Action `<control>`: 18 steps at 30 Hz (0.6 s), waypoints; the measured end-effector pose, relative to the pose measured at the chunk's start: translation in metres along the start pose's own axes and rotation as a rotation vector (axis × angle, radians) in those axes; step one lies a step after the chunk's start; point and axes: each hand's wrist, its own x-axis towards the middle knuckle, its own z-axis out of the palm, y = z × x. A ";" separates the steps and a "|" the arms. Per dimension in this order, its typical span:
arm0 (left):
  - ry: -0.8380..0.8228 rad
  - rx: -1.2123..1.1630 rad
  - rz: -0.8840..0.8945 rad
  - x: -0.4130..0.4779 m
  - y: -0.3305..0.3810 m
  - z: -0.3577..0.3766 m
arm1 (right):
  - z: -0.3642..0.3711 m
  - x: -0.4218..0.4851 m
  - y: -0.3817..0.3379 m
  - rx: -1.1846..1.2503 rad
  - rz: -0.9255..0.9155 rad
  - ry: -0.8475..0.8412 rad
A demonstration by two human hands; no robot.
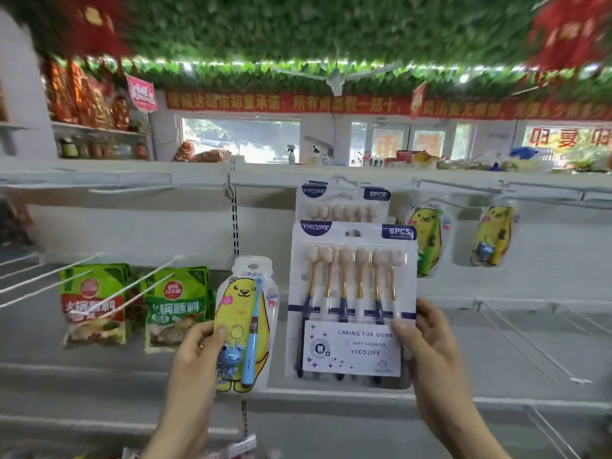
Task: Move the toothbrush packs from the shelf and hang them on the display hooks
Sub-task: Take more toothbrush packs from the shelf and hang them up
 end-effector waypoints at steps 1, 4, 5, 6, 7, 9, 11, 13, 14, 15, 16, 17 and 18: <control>0.007 0.001 0.003 0.003 0.004 0.001 | 0.003 0.006 -0.006 0.007 -0.010 -0.016; 0.023 0.004 0.011 0.011 0.013 0.003 | 0.012 0.020 -0.021 0.005 -0.076 -0.044; 0.032 0.005 0.013 0.012 0.015 0.004 | 0.014 0.024 -0.023 0.010 -0.090 -0.049; 0.036 0.002 0.016 0.012 0.016 0.004 | 0.015 0.027 -0.024 0.013 -0.100 -0.052; 0.038 -0.001 0.016 0.012 0.017 0.005 | 0.016 0.030 -0.025 0.015 -0.109 -0.054; 0.036 0.003 0.023 0.013 0.018 0.005 | 0.017 0.034 -0.025 0.025 -0.125 -0.057; 0.033 0.011 0.025 0.012 0.019 0.004 | 0.019 0.036 -0.027 0.028 -0.125 -0.056; 0.038 0.006 0.018 0.014 0.017 0.003 | 0.020 0.040 -0.026 0.023 -0.111 -0.059; 0.040 0.009 0.019 0.015 0.015 0.002 | 0.020 0.042 -0.026 0.024 -0.100 -0.063; 0.042 0.011 0.018 0.015 0.014 0.002 | 0.020 0.043 -0.025 0.029 -0.089 -0.067; 0.046 0.012 0.018 0.016 0.013 0.001 | 0.020 0.044 -0.025 0.035 -0.085 -0.069; 0.052 0.011 0.018 0.016 0.012 -0.001 | 0.020 0.043 -0.024 0.041 -0.089 -0.070; 0.061 0.013 0.021 0.017 0.011 -0.002 | 0.020 0.043 -0.024 0.042 -0.104 -0.068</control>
